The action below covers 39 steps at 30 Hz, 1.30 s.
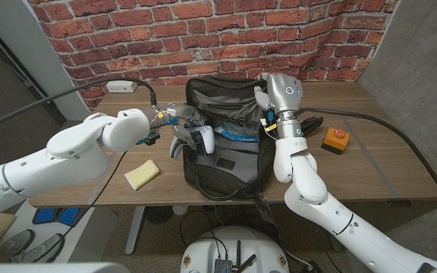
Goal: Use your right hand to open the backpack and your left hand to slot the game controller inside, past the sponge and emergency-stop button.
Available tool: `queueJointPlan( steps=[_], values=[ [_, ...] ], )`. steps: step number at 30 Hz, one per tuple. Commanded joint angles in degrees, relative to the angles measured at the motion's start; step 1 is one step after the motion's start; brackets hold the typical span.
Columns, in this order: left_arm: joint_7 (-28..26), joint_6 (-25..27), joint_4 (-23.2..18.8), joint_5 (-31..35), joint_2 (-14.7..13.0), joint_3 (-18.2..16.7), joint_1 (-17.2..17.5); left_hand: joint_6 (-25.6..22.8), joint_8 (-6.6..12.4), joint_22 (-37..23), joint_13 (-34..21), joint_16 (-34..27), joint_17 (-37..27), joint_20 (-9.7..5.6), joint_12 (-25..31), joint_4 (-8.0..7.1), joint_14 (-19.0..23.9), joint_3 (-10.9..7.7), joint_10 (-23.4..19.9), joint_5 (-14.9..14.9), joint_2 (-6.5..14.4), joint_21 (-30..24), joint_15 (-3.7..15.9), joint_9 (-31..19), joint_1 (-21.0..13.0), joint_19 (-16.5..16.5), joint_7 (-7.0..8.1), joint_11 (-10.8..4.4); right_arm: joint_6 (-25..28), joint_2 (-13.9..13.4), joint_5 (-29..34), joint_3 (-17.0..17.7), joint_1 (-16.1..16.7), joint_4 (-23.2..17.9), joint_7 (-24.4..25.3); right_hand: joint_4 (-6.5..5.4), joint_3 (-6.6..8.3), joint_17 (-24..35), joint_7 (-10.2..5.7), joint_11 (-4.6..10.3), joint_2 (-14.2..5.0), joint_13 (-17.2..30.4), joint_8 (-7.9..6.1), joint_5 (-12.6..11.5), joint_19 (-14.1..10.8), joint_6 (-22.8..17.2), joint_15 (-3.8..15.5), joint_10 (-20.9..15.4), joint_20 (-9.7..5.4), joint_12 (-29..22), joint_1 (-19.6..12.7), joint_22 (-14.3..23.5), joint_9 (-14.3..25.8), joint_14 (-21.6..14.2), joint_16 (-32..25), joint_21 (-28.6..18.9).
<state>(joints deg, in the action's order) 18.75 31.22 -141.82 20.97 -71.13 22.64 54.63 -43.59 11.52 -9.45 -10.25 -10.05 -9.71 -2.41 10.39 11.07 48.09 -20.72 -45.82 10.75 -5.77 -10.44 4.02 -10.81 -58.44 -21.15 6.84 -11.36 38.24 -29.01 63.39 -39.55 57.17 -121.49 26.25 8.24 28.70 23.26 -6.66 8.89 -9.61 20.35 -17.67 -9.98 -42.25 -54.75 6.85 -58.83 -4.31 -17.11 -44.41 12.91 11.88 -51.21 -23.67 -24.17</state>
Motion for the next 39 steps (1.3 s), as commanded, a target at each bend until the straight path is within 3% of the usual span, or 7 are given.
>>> queueJointPlan(
  steps=[1,21,39],
  values=[
    [-0.6,2.4,-2.5,0.8,-1.4,-0.7,0.7,-4.5,0.17,-0.1,-0.3,-0.2,-0.1,-8.89,0.3,-1.5,1.7,-2.04,-0.1,0.4,7.6,-0.3,9.57,-0.1,-1.1,-0.7,-0.22,-0.43,-0.1,0.1,-0.6,-0.4,-0.8,0.7,0.4,0.0,0.44,0.3,-0.48,-0.06,-0.74,0.3,-0.24,-0.3,0.1,-1.0,5.65,-0.7,-7.91,0.1,-0.4,0.1,0.1,-0.6,0.3,-0.4],
    [2.5,5.3,-5.1,4.9,1.9,4.4,-2.0,-4.5,0.16,-0.1,-0.3,-0.2,-0.1,-8.88,0.3,-1.52,1.6,-2.22,0.0,0.4,7.7,-0.3,9.59,-0.1,-0.9,-0.8,-0.26,-0.41,-1.0,-1.1,-1.9,0.1,-1.1,0.7,0.7,0.04,0.46,0.6,-0.49,-0.02,-0.73,0.5,-0.05,-0.3,0.3,-1.1,5.72,-0.8,-7.91,0.3,-0.3,0.1,0.1,-0.7,0.3,-0.9],
    [6.2,4.5,-5.2,8.6,5.5,8.0,-4.7,-4.4,0.17,-0.1,-0.3,-0.2,-0.1,-8.84,0.3,-1.48,1.6,-2.46,0.0,0.5,7.8,-0.3,9.56,-0.1,-0.9,-1.0,-0.41,-0.4,-1.9,-1.5,-3.7,0.6,-1.4,1.7,2.2,0.08,0.53,0.8,-0.44,-0.14,-0.7,0.6,0.12,-0.4,0.5,-1.1,5.72,-0.9,-7.91,0.5,-0.3,0.0,0.1,-0.7,0.4,-1.4]
  ],
)
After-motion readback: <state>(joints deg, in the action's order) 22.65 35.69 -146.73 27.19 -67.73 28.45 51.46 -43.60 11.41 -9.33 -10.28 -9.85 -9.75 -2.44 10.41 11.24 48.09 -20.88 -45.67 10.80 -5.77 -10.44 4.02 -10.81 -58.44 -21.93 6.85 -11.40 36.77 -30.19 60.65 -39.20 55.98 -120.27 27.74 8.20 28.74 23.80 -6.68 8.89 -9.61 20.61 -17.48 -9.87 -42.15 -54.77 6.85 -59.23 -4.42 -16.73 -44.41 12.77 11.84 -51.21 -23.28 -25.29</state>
